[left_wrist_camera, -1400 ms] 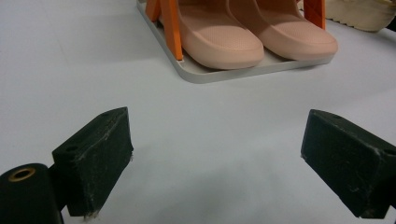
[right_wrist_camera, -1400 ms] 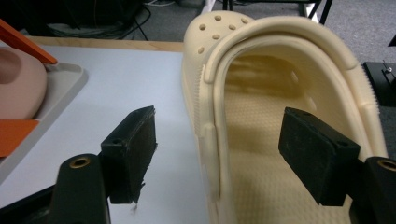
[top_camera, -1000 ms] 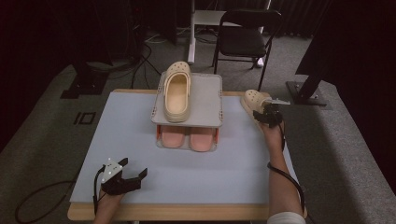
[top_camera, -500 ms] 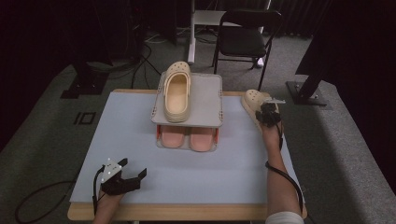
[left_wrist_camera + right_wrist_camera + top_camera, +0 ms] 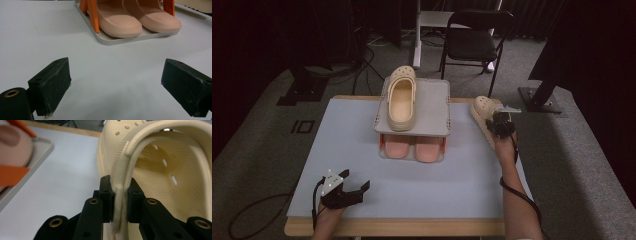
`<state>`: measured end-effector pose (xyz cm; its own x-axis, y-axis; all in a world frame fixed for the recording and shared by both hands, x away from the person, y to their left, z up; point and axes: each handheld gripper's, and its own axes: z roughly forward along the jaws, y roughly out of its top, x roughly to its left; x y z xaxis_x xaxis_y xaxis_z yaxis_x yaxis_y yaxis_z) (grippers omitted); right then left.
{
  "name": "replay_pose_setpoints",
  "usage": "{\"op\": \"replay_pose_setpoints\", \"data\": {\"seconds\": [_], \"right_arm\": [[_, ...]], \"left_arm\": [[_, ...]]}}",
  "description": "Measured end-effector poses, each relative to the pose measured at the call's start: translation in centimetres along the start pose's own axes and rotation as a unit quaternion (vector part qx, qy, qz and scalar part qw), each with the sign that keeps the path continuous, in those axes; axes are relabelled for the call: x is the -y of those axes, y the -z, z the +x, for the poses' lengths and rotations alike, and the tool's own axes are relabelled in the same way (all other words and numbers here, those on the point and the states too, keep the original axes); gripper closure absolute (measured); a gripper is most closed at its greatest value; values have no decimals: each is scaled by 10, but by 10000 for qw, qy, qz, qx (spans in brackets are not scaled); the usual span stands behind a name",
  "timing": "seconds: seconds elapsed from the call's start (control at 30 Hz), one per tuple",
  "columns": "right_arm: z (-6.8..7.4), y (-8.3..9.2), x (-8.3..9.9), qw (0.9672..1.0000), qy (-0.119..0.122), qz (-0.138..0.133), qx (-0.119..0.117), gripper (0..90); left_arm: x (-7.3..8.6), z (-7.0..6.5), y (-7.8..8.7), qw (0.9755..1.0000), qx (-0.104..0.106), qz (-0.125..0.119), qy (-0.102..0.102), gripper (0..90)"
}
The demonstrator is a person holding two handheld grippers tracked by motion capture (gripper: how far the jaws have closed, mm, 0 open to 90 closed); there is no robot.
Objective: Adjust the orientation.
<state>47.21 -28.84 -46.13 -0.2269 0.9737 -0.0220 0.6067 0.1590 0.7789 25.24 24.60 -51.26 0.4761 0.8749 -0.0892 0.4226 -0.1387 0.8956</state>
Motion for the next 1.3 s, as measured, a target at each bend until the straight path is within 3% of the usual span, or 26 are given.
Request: {"op": "replay_pose_setpoints", "data": {"seconds": [0.17,0.53,0.7,0.77,1.07,1.3], "right_arm": [[13,13,5,9995,272,133,62,783],[37,47,30,9971,727,148,146,783],[45,61,42,9973,726,110,77,782],[51,66,49,9961,866,126,138,782],[67,86,69,9964,828,149,130,782],[80,91,78,9965,808,158,147,782]], "left_arm": [[-1,-1,0,10000,9,-30,-12,87],[-2,-3,-2,9999,67,-45,-99,87],[-2,-4,-3,9999,63,-45,-118,87],[-3,-5,-3,9999,65,-50,-128,87],[-4,-5,-3,9999,68,-72,-131,87],[-4,-4,-2,9999,63,-91,-115,87]]}}
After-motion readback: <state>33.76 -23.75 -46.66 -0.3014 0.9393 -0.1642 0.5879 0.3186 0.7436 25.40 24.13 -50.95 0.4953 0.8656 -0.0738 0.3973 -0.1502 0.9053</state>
